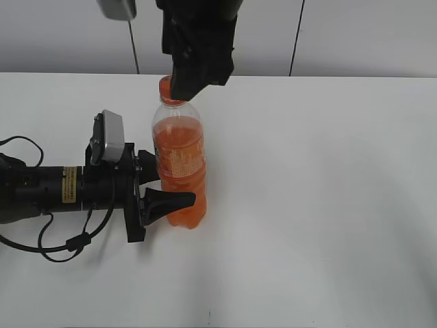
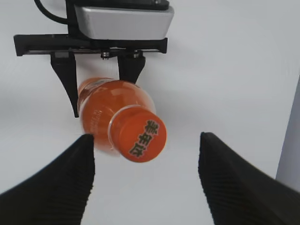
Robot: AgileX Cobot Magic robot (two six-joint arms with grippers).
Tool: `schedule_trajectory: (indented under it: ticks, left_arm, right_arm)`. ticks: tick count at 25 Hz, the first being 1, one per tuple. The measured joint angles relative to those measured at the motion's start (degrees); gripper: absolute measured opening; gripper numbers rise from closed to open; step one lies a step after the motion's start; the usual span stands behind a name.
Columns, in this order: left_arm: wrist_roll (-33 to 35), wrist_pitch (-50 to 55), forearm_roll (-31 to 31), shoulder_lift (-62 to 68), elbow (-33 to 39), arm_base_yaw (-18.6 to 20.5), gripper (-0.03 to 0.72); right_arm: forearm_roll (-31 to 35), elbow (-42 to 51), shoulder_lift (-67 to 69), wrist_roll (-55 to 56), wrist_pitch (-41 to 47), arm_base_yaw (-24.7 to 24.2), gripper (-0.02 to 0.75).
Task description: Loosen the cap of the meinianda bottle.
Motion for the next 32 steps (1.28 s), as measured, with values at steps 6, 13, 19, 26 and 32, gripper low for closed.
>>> schedule_trajectory:
  ticks: [6,13,19,26,32]
  left_arm:
    - [0.00,0.05,0.00,0.00,0.00,0.00,0.394]
    - [0.00,0.17,0.05,0.00,0.00,0.00,0.394]
    - [0.00,0.17,0.05,0.00,0.00,0.00,0.394]
    - [0.00,0.17,0.05,0.00,0.00,0.00,0.394]
    - [0.00,0.17,0.05,0.00,0.00,0.00,0.394]
  right_arm:
    - [0.39,0.00,-2.28,18.91,0.00,0.00,0.536]
    - [0.66,0.00,-2.32,64.73,0.05,-0.05,0.536]
    - [0.85,0.00,-2.21,75.44,0.05,-0.05,0.536]
    - [1.03,0.00,0.45,75.90,-0.01,-0.05,0.536]
    - [2.44,0.00,2.16,75.99,0.05,-0.05,0.516]
